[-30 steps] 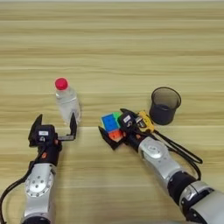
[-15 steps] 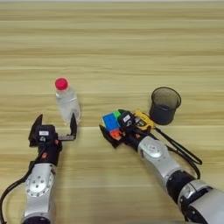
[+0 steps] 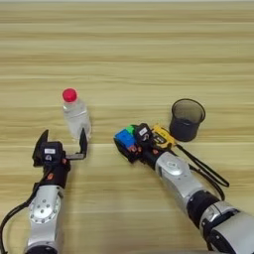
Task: Move the objects on the table
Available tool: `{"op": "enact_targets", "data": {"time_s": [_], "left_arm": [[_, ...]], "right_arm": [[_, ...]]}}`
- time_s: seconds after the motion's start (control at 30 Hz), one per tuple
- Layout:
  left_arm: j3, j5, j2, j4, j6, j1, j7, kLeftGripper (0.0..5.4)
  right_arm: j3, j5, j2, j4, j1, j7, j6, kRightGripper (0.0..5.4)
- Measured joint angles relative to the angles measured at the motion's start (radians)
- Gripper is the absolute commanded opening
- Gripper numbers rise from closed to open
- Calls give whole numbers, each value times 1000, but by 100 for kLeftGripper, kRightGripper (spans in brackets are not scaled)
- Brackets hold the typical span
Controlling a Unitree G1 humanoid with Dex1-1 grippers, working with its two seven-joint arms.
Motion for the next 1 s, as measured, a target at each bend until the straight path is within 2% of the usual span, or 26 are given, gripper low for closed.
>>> {"op": "enact_targets", "data": {"time_s": [0.17, 0.4, 0.5, 0.63, 0.73, 0.87, 1.0], "left_arm": [[0, 0, 0, 0, 0, 0, 0, 540], [0, 0, 0, -1, 0, 0, 0, 540], [0, 0, 0, -1, 0, 0, 0, 540], [0, 0, -1, -1, -1, 1, 1, 540], [0, 0, -4, -1, -2, 0, 1, 540], [0, 0, -6, -1, -3, 0, 2, 540], [0, 1, -7, -1, -4, 0, 3, 540]], "right_arm": [[0, -3, 0, -51, 2, -4, 0, 334], [22, 6, -20, -297, 25, 2, 16, 334], [44, 20, -51, -407, 81, 2, 52, 334], [61, 54, -92, -563, 207, -8, 129, 334], [68, 73, -100, -673, 267, -25, 184, 334], [37, 100, -101, -858, 280, -63, 239, 334], [-11, 122, -102, -987, 302, -87, 293, 334]]}}
